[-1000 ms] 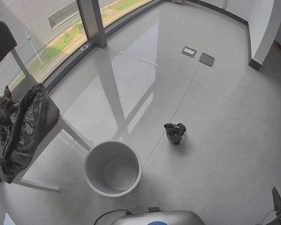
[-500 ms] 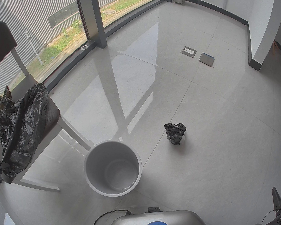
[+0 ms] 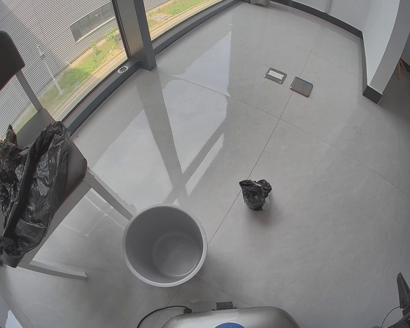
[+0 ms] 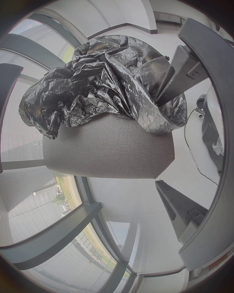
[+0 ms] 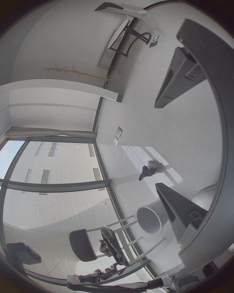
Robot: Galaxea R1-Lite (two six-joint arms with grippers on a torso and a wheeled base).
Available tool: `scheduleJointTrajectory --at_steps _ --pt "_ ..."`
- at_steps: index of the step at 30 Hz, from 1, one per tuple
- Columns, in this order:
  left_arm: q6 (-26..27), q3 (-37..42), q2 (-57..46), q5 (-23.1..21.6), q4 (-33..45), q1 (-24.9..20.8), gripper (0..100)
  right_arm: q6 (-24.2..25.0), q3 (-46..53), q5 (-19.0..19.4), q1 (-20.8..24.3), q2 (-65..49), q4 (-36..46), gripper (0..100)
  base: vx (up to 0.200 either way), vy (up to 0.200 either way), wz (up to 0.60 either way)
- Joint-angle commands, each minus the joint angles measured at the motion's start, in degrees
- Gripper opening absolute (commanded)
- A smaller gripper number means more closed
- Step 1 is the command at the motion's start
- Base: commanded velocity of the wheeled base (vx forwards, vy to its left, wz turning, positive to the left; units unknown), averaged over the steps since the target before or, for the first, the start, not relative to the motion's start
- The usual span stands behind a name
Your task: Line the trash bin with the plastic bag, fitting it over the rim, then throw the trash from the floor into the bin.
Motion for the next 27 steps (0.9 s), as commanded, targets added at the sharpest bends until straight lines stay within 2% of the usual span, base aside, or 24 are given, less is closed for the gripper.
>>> scheduleJointTrajectory --at_steps 1,3,4,6,9,16,22,27 --pt "1.1 0.2 0.0 0.0 0.0 0.5 100 -0.1 1.0 0.1 0.0 -0.3 0.0 100 0.000 0.000 0.00" --pt "2.5 0.4 0.3 0.0 0.2 0.5 100 -0.1 1.0 0.3 0.0 -0.3 0.0 100 0.000 0.000 0.00" --pt "2.8 0.4 0.5 -0.1 0.1 0.5 0 -0.1 1.0 0.3 0.0 -0.3 0.0 100 0.000 0.000 0.00" --pt "3.0 0.8 1.0 0.1 -0.2 0.5 0 -0.1 1.0 0.3 0.0 -0.3 0.0 100 0.000 0.000 0.00" --pt "6.4 4.0 3.9 1.0 -3.8 0.5 0 -0.2 1.0 0.3 0.0 -0.3 0.0 100 0.000 0.000 0.00" --pt "6.3 4.8 3.6 -0.1 -5.6 0.5 0 -0.3 1.0 0.3 0.0 -0.3 0.0 100 0.000 0.000 0.00" --pt "6.2 4.2 1.2 -2.7 -4.7 0.5 0 -0.3 1.0 0.3 0.0 -0.3 0.0 100 0.000 0.000 0.00" --pt "6.2 1.6 -2.4 -3.9 -0.4 0.5 0 -0.3 1.0 0.3 0.0 -0.3 0.0 100 0.000 0.000 0.00"
